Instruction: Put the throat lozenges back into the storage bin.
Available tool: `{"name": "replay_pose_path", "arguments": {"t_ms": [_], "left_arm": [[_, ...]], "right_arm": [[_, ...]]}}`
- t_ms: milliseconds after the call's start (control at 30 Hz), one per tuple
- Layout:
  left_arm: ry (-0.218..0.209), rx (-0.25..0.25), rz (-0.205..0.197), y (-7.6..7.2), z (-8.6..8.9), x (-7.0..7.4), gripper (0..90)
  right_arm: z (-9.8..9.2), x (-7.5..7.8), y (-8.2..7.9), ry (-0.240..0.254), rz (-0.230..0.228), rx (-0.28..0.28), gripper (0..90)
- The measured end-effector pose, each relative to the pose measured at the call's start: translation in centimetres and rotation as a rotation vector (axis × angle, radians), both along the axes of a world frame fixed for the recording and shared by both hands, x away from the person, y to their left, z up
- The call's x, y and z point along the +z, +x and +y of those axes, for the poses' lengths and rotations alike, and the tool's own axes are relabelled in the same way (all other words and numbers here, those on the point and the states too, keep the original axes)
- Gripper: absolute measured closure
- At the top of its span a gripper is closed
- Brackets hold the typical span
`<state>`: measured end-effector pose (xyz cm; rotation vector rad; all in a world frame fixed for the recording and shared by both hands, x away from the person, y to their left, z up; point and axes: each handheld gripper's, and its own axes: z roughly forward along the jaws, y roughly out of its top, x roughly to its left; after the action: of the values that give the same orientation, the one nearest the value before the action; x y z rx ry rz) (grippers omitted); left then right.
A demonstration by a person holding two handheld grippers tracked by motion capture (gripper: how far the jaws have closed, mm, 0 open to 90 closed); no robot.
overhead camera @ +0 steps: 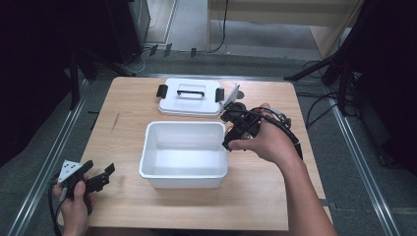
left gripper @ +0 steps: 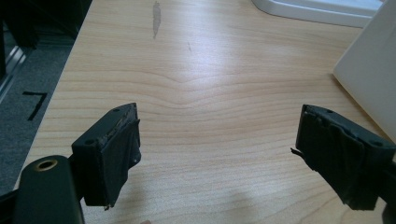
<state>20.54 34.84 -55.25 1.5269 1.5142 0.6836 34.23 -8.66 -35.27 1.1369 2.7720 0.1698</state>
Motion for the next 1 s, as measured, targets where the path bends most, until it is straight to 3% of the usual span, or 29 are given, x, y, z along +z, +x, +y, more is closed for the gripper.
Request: {"name": "replay_pose_path", "arguments": {"t_ms": [300, 600, 1000], "left_arm": [[-0.001, -0.002, 0.002, 0.0, 0.0, 0.0, 14.8], [-0.003, -0.002, 0.004, 0.0, 0.0, 0.0, 14.7], [-0.003, -0.002, 0.007, 0.1, 0.0, 0.0, 14.8]], "right_arm": [[1.8, 0.3, -0.5, 0.02, -0.004, 0.04, 20.3], [3.4, 0.0, -1.4, 0.078, -0.025, 0.176, 20.4], [4.7, -1.0, -2.1, 0.084, -0.06, 0.358, 20.4]]}}
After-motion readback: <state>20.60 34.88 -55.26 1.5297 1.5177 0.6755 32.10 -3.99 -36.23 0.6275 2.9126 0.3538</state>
